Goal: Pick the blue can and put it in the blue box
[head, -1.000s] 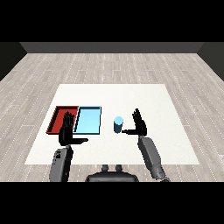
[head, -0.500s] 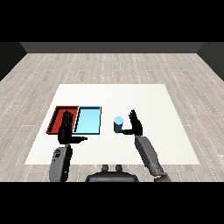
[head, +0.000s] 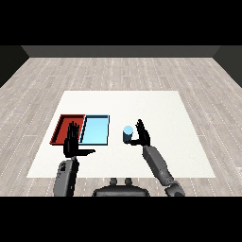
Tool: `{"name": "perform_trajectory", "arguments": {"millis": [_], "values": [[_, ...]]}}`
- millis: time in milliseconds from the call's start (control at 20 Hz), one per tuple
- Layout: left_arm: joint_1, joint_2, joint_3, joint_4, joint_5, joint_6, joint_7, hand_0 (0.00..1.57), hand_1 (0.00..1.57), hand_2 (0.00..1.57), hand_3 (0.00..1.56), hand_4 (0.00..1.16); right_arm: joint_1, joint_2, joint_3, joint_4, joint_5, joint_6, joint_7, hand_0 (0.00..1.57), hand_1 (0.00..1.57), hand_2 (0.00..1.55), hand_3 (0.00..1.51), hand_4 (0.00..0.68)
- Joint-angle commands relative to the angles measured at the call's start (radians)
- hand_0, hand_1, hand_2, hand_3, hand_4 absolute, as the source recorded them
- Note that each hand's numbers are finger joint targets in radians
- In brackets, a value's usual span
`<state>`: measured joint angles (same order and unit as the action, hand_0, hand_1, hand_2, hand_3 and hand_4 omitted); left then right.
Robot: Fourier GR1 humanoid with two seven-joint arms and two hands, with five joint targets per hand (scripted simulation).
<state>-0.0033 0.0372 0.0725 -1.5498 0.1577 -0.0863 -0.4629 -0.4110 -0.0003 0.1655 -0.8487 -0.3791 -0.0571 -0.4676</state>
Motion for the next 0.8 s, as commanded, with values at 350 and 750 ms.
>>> {"name": "perform_trajectory", "arguments": {"millis": [350, 750], "values": [[-0.061, 0.008, 0.013, 0.052, -0.003, 0.015, -0.004, 0.00, 0.00, 0.00, 0.00, 0.00, -0.148, 0.000, 0.088, 0.167, -0.113, -0.051, -0.064, 0.00, 0.00, 0.00, 0.00, 0.000], [-0.014, 0.032, 0.025, -0.074, 0.019, 0.019, 0.078, 0.00, 0.00, 0.00, 0.00, 0.00, -0.138, 0.000, 0.211, 0.188, -0.207, -0.094, -0.102, 0.00, 0.00, 0.00, 0.00, 0.000]]}}
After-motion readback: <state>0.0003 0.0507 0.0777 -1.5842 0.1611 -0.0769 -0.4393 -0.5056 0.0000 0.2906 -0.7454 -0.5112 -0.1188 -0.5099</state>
